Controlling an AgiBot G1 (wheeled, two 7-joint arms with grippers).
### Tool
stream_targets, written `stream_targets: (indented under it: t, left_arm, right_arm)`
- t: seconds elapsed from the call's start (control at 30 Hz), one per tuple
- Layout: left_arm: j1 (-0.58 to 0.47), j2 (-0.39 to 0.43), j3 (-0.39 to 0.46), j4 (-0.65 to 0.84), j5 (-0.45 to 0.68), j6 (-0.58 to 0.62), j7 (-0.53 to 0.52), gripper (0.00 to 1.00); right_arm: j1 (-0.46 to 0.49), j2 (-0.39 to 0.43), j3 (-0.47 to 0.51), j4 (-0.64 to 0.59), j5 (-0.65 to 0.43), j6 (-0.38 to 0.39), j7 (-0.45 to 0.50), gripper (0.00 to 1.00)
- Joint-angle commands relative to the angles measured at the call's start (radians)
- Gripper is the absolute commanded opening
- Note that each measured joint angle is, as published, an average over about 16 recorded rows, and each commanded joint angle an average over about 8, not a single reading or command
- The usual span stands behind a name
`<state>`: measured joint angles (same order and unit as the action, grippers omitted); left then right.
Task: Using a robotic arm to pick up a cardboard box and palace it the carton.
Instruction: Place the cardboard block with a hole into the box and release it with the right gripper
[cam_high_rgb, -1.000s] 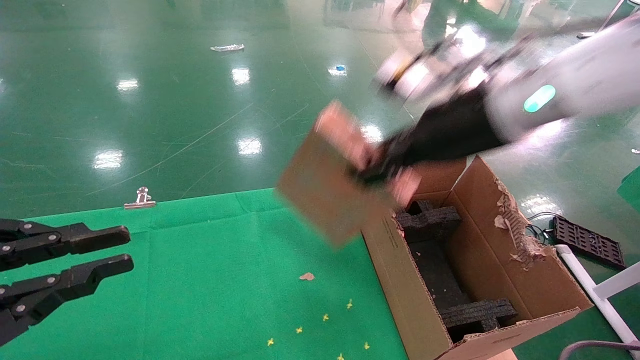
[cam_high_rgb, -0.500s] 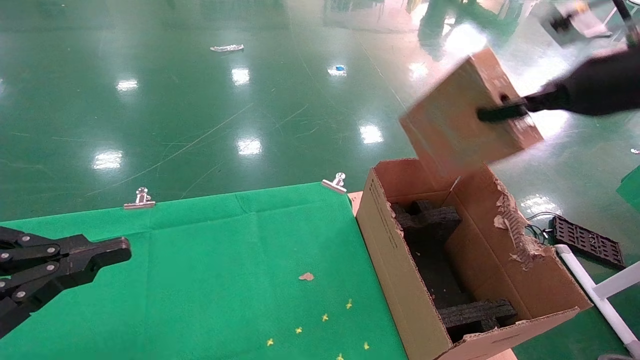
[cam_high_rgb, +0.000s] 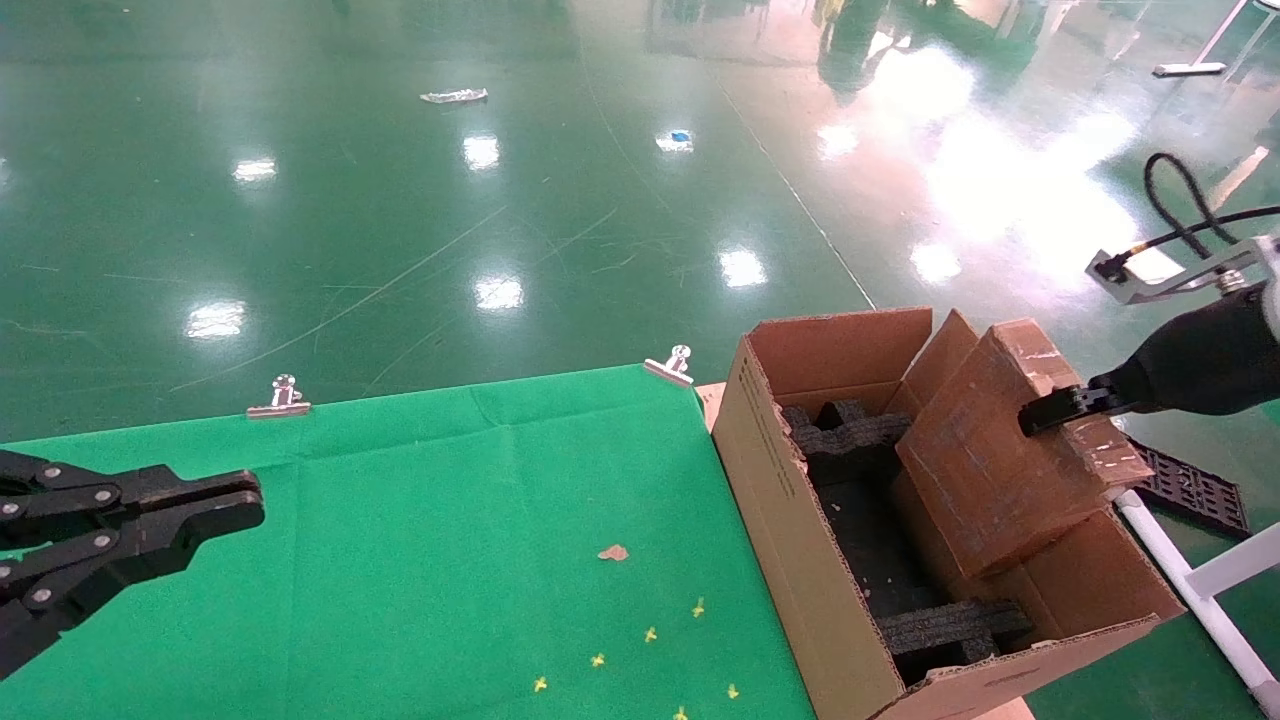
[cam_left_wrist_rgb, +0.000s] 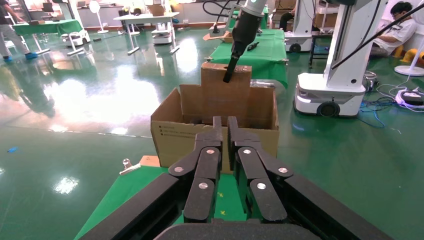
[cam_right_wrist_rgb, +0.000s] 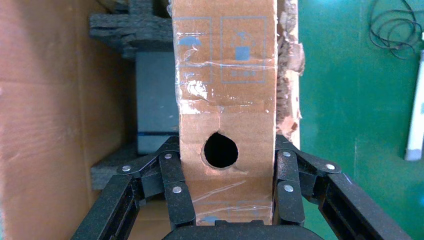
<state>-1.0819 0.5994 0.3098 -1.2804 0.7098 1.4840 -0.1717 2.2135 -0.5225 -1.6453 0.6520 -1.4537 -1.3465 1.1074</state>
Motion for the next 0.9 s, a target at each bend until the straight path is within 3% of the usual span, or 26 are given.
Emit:
stream_targets:
  t: [0.03,0.33,0.9]
  left_arm:
    - [0.0,0.0,0.0,0.0,0.0,0.0,0.0,1.0]
    - [0.0,0.0,0.0,0.0,0.0,0.0,0.0,1.0]
    - [0.0,0.0,0.001,0.0,-0.001,0.0,0.001,1.0]
  right_arm:
    - [-0.02,-0.02,-0.012,-0.038,-0.01,0.004,0.013,0.0]
    - [-0.111,-0.093,-0.033,-0.147,-0.017,0.051,0.02,0.0]
    - [-0.339,-0.253,-0.029,-0.358,0.022,0.215,-0.002,0.0]
